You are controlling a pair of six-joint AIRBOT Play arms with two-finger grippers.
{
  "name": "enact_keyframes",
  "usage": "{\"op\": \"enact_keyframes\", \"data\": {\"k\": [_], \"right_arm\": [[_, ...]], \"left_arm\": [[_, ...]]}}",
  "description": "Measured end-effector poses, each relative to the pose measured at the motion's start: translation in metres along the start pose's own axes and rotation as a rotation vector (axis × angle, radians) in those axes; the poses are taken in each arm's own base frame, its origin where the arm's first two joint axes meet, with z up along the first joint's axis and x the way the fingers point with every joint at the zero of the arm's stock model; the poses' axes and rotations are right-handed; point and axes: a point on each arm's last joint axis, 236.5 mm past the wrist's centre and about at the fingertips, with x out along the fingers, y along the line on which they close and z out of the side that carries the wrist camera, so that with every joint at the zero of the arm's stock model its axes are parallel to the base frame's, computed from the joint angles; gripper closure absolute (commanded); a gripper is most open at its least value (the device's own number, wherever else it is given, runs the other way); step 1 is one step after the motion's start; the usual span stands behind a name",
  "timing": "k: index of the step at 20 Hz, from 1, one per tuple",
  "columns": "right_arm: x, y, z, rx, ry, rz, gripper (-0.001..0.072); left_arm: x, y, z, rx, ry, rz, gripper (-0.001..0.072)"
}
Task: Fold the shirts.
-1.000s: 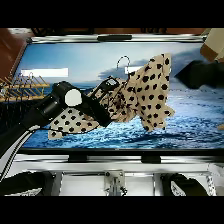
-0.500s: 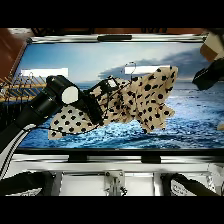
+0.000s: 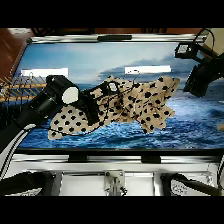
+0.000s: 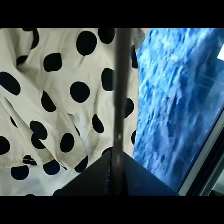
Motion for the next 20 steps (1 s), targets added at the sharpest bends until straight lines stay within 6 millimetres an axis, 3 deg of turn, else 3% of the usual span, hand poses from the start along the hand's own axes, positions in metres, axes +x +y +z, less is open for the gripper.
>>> {"op": "enact_keyframes", "data": {"k": [7,14,17,20], "right_arm": [[0.01,-0.002,0.019,-0.137,-0.076,0.016,0.0328],[0.024,-0.005,0.022,-0.176,-0.087,0.04,0.0344],[0.02,-0.004,0.022,-0.181,-0.088,0.034,0.0344],[0.001,0.0,0.026,-0.196,-0.109,-0.004,0.0344]], "left_arm": [[0.0,0.0,-0.001,0.019,0.005,0.0,0.0665],[0.0,-0.001,-0.001,0.022,0.007,-0.004,0.0665],[0.0,-0.001,-0.002,0.021,0.008,-0.005,0.0665],[0.0,-0.001,-0.002,0.014,0.011,-0.006,0.0665]]}}
